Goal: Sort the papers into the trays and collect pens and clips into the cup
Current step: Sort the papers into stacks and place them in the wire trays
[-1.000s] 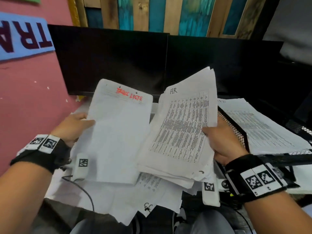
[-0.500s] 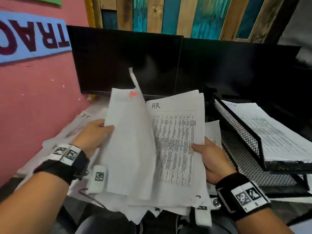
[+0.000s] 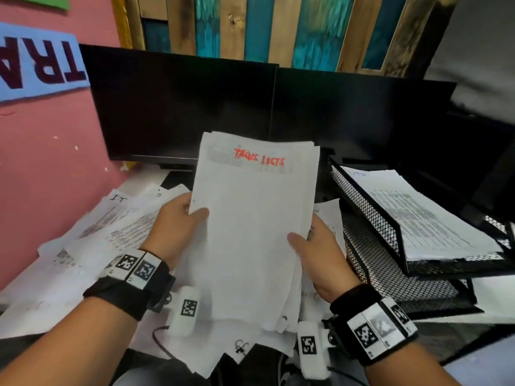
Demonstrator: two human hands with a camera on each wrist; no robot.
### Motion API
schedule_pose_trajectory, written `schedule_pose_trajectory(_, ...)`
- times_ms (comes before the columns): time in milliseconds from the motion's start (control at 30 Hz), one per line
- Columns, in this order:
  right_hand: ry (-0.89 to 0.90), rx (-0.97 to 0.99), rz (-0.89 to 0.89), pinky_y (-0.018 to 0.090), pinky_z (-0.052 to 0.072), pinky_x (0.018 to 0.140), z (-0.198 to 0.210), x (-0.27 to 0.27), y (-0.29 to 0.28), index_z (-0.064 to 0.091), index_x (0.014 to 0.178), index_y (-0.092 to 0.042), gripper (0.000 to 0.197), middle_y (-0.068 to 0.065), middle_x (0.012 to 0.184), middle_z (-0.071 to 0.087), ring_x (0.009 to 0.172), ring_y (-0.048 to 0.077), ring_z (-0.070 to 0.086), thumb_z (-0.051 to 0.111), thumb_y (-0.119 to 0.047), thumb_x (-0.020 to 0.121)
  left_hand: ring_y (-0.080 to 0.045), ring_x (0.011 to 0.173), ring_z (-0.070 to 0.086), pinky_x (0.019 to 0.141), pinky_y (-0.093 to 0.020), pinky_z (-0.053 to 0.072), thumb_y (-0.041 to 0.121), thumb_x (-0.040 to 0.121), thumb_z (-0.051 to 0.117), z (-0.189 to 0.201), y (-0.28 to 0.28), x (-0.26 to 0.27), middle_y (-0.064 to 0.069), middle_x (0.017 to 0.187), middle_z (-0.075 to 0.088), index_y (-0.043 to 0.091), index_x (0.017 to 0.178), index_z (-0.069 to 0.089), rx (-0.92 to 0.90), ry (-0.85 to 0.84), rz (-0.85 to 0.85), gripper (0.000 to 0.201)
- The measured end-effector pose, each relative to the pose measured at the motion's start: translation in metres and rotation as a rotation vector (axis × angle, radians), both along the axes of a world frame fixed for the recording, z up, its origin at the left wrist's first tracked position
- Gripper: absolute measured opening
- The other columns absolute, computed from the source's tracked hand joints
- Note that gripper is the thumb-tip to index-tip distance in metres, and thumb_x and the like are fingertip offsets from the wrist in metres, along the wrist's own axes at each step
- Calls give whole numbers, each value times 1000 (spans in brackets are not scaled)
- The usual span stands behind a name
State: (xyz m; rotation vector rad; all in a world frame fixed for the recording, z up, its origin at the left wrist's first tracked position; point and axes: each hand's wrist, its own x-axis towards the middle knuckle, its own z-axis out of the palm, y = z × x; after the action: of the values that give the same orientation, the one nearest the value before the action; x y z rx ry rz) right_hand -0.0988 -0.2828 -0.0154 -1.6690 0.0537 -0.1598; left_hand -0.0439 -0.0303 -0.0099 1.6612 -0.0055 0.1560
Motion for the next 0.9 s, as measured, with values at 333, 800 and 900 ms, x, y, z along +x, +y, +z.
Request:
schedule_pose_trajectory(333,-337,-61,-157,4,51,77,45,2,19,51,127,-33,43,-21,109,69,93,-14,67,56,0,100,-20,115,73,95,-39,57,22,85,73,54,1,-27,3,125,76,25,128,66,-124,-351,5,43)
schedule_pose_trajectory(800,4,190,-121,39,56,96,-7,-4,30,58,123,-24,43,-1,119,71,110,20,68,42,7,98,-20,111,75,106,-48,54,15,90,79,-16,-6,-29,1,117,80,16,128,70,-88,17,-100,39)
schedule_pose_trajectory(900,58,168,-126,37,58,89,-8,1,32,51,119,-29,42,1,118,70,106,22,68,48,7,97,-18,107,76,103,-45,56,31,79,81,-20,-5,-23,5,111,81,20,115,74,-74,12,25,38)
